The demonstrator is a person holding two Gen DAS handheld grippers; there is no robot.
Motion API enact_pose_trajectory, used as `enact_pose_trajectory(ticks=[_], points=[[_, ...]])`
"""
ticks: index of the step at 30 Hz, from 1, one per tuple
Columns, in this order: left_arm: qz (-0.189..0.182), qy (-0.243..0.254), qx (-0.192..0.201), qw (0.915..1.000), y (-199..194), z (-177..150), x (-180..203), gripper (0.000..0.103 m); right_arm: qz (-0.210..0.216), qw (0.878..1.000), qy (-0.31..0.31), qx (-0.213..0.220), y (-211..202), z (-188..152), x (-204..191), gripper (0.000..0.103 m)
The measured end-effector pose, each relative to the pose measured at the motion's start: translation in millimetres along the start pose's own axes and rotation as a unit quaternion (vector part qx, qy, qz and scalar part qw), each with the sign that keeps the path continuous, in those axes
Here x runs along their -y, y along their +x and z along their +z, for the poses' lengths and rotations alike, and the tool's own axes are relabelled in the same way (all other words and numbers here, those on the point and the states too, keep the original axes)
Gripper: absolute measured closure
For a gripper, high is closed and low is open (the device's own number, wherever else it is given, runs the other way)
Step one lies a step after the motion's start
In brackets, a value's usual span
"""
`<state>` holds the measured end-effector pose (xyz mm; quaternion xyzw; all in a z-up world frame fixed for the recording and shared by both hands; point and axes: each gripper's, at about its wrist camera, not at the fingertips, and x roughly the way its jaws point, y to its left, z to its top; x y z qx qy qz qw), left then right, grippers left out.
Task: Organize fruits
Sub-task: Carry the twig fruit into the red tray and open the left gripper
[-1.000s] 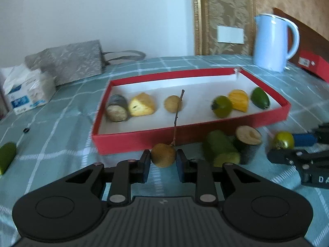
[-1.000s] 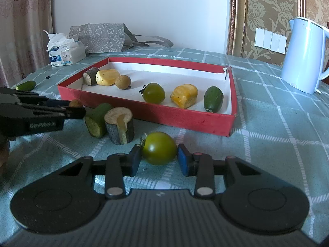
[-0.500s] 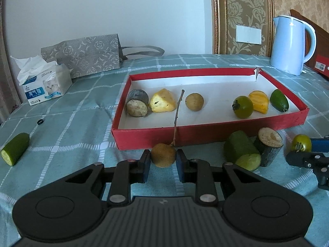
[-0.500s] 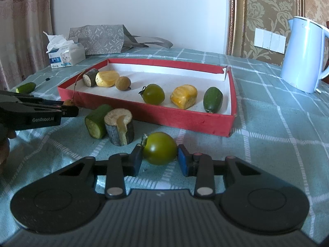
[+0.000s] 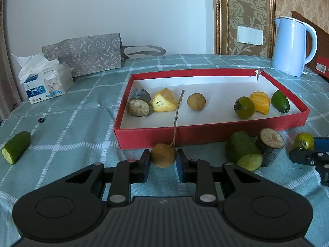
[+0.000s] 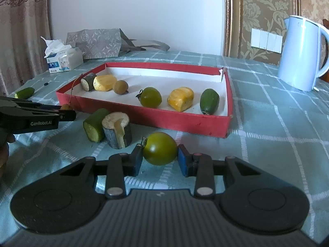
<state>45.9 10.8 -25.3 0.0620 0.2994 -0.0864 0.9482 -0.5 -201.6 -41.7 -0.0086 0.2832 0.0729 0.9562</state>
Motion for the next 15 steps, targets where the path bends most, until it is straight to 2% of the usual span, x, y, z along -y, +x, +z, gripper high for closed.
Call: enact_pose_trajectory(ticks=[15], points=[[-0.003,-0.028,-0.001,0.9996,-3.9,-1.7,-9.9,0.077,-0.001,1.000,0.001,0.002,-1.5,-0.8,1.1,0.069]])
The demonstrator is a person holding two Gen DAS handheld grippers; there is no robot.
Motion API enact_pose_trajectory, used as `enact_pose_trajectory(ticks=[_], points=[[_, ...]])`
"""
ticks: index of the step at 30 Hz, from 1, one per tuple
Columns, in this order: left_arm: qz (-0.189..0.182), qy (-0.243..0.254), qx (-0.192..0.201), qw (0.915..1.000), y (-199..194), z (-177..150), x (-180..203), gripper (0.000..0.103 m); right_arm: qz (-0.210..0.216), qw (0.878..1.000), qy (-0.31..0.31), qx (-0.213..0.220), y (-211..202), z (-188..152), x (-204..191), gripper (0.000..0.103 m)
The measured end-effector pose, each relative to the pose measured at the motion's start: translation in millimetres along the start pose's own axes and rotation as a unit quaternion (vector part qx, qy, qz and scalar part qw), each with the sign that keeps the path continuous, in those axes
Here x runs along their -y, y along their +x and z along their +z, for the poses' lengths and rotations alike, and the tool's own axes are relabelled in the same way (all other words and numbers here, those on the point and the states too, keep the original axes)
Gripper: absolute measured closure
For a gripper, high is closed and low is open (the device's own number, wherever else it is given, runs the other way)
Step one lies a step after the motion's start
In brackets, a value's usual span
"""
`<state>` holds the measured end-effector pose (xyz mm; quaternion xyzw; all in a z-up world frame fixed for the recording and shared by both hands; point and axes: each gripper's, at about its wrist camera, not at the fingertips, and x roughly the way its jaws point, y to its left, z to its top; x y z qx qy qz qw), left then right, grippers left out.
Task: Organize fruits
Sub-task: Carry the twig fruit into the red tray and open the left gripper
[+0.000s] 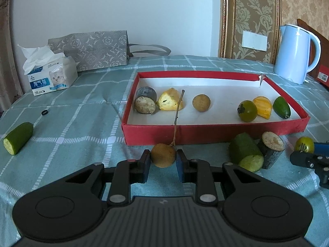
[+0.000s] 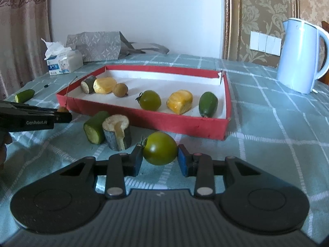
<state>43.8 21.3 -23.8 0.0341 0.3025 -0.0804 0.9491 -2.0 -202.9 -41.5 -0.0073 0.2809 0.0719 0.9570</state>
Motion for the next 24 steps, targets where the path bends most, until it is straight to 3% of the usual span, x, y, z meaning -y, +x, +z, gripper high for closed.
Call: enact_pose_trajectory(ticks=[15,18,24], points=[[0.031,-0.021,0.028,0.9989,-5,24,-1,0.077,0.001,1.000,0.007,-0.011,5,0,2,0.069],[0.013,-0.029,0.035,0.9989,-8,31,-2,0.077,0.001,1.000,0.007,-0.012,5,0,2,0.069],[0.011,-0.015,0.050,0.9986,-4,46,7,0.077,0.000,1.000,0.007,-0.012,5,0,1,0.069]])
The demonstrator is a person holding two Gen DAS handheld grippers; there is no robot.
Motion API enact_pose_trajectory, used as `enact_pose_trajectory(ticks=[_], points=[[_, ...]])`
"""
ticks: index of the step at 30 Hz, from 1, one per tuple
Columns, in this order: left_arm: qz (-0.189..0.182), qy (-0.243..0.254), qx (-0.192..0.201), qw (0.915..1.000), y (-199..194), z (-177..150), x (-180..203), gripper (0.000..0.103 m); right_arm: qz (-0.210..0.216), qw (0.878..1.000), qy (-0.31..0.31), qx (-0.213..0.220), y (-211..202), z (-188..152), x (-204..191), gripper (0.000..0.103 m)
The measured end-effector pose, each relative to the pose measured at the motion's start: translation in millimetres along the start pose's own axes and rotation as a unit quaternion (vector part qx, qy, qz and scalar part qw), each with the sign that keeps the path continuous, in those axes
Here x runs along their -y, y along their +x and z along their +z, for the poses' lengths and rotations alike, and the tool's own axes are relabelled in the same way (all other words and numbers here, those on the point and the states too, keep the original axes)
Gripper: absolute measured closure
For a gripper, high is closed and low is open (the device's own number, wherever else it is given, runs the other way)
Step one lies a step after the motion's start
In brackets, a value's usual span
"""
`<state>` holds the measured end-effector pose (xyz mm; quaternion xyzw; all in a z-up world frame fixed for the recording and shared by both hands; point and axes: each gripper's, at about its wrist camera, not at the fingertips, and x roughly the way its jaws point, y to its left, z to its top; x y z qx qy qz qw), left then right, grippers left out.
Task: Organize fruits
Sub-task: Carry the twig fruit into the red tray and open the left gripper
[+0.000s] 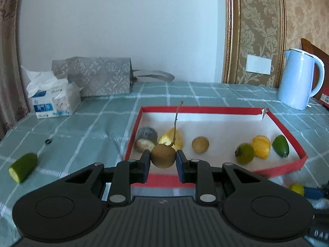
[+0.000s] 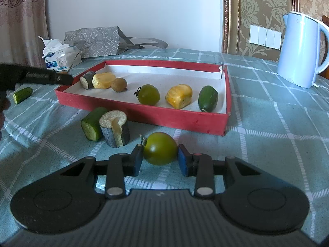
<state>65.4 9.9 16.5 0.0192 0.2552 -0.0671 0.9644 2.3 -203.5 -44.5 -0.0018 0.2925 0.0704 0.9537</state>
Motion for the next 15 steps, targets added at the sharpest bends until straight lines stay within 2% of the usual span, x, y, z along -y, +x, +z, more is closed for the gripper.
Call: enact_pose_trajectory(ticks=[8,12,15], points=[[0.003,0.015,-0.021,0.9997,45,17,16,0.077,0.000,1.000,0.000,0.000,0,0,0,0.069],[0.000,0.006,-0.039,0.9992,67,21,17,0.077,0.001,1.000,0.000,-0.001,1,0,0,0.069],[0.011,0.014,-0.031,0.9994,73,23,19,0.076,-0.001,1.000,-0.002,-0.001,1,-1,-2,0.069]])
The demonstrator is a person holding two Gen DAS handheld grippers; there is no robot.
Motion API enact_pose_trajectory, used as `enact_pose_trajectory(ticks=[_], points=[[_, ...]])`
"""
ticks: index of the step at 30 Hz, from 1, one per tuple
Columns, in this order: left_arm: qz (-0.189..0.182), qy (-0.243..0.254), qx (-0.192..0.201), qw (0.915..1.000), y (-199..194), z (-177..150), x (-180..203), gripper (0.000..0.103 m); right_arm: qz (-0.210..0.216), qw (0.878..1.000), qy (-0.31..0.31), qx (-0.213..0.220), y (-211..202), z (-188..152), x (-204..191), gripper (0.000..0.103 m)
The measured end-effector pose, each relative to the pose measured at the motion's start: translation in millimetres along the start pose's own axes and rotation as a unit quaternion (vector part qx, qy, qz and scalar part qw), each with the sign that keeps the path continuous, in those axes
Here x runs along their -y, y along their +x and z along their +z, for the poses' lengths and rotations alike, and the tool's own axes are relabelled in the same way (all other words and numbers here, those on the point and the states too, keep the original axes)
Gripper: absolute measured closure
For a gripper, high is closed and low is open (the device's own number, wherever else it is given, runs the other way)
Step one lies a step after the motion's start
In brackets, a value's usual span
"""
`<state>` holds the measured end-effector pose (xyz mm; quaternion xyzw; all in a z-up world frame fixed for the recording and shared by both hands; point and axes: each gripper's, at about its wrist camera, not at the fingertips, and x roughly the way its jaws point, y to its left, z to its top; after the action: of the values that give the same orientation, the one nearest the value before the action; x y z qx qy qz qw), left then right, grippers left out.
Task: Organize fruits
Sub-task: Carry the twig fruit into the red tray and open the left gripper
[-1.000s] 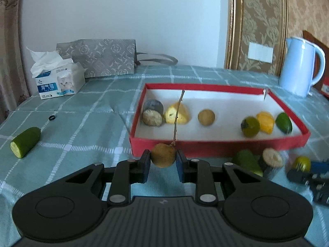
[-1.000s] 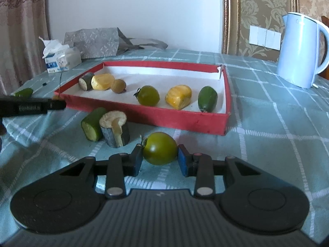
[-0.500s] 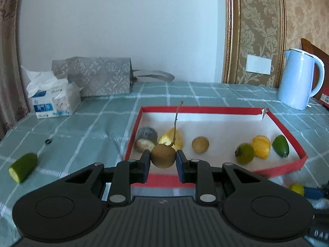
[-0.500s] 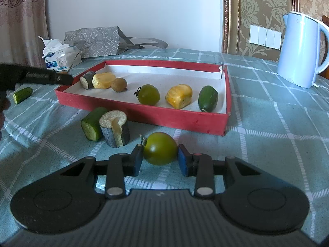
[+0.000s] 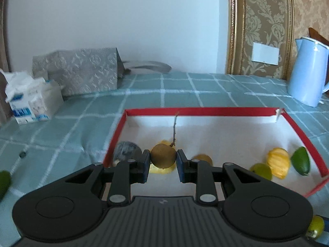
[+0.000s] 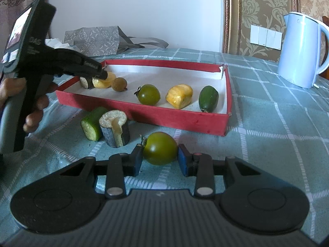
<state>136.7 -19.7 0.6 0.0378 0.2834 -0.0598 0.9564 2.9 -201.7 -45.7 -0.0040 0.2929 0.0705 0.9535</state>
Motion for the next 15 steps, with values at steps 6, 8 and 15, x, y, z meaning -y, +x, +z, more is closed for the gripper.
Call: enact_pose_trajectory(ticks=[6,8,15], points=[[0.002,-0.004,0.002,1.0000,9,5,1,0.034,0.000,1.000,-0.001,0.000,0,1,0,0.069],[0.004,-0.006,0.010,0.9999,9,5,1,0.028,0.001,1.000,-0.001,0.000,0,1,1,0.069],[0.056,0.022,0.048,0.9971,-4,-1,4,0.015,0.001,1.000,-0.002,-0.001,1,2,1,0.069]])
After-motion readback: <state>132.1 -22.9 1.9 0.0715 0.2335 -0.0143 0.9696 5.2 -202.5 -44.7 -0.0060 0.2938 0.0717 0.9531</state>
